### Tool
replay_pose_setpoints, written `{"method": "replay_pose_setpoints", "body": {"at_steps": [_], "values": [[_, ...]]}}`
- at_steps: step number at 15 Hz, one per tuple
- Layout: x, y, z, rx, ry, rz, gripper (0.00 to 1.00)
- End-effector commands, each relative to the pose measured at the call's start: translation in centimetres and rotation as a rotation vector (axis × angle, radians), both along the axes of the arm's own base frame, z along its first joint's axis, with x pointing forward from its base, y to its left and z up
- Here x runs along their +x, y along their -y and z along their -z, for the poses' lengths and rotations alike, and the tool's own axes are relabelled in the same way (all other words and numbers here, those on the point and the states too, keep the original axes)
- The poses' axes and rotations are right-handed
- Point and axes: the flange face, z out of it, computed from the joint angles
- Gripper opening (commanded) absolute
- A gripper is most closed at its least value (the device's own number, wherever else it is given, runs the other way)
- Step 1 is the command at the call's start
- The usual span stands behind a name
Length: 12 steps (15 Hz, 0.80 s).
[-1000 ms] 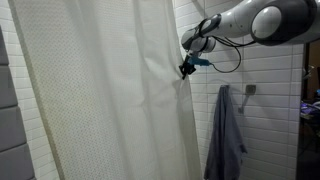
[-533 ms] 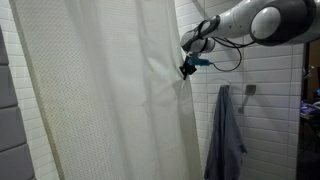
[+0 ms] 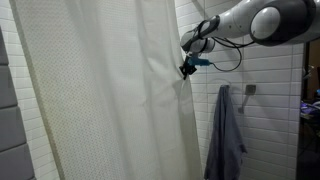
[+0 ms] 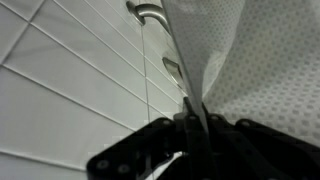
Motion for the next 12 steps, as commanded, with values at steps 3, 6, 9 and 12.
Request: {"method": "replay_pose_setpoints", "body": {"at_steps": [3,6,9,12], "values": [[0.0,0.0,0.01,0.0,0.0,0.0,0.01],[0.0,0.0,0.01,0.0,0.0,0.001,0.0],[0.23,0.33,0.13,-0.016,0.011,0.007,0.0],[0.51,0.83,0.33,-0.028,0.02,0.018,0.0]]}}
